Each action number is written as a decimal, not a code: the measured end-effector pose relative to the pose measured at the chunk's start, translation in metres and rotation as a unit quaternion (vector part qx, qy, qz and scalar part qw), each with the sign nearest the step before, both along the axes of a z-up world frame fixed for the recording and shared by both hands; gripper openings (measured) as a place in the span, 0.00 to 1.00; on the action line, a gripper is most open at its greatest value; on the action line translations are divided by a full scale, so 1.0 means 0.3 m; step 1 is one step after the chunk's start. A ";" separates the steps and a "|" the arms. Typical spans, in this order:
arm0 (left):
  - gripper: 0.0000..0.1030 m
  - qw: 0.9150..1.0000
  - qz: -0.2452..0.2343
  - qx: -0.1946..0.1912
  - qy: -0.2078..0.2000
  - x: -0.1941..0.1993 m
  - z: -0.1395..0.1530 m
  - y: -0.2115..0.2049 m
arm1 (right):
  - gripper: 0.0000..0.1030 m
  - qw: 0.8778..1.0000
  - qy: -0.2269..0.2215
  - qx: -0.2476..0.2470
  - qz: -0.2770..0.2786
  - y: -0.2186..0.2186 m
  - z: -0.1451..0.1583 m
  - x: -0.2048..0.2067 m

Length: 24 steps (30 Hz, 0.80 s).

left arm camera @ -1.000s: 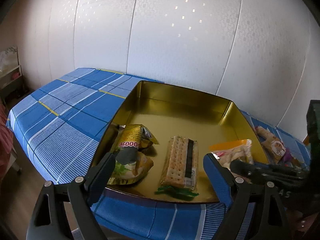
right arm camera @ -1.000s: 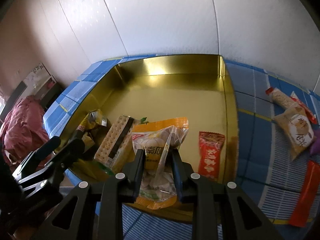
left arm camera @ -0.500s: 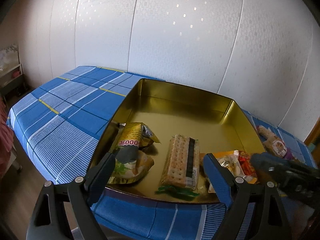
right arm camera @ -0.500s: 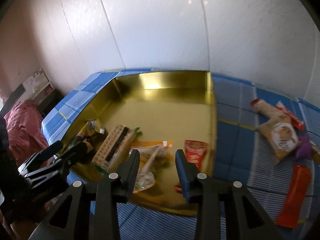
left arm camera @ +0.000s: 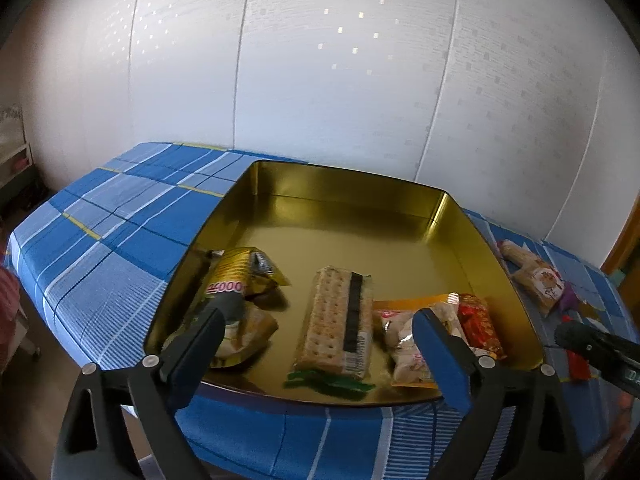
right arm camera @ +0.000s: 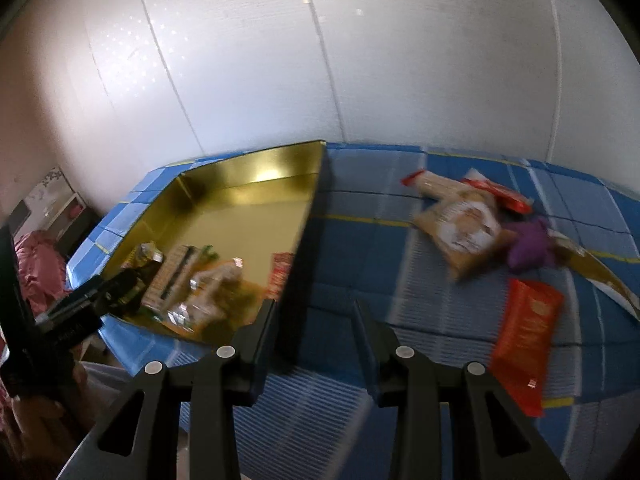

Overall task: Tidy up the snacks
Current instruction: 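Grasp the long brown-and-white stick pack with the right gripper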

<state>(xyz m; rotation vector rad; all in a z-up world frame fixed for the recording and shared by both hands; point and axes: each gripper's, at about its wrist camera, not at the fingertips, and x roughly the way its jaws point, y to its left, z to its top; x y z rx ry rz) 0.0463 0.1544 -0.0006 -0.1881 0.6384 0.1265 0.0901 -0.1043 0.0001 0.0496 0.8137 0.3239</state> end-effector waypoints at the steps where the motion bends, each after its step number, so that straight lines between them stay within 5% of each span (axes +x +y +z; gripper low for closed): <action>1: 0.93 1.000 -0.004 0.001 -0.001 0.001 0.001 -0.007 | 0.37 1.000 -0.001 -0.005 -0.007 -0.030 -0.006 -0.006; 20: 0.97 0.988 -0.137 0.041 -0.051 -0.053 0.034 -0.280 | 0.41 0.988 0.033 0.041 -0.147 -0.552 -0.040 -0.042; 24: 0.97 0.981 -0.177 0.045 -0.059 -0.087 0.028 -0.354 | 0.56 0.981 0.011 0.011 -0.194 -0.675 0.007 0.034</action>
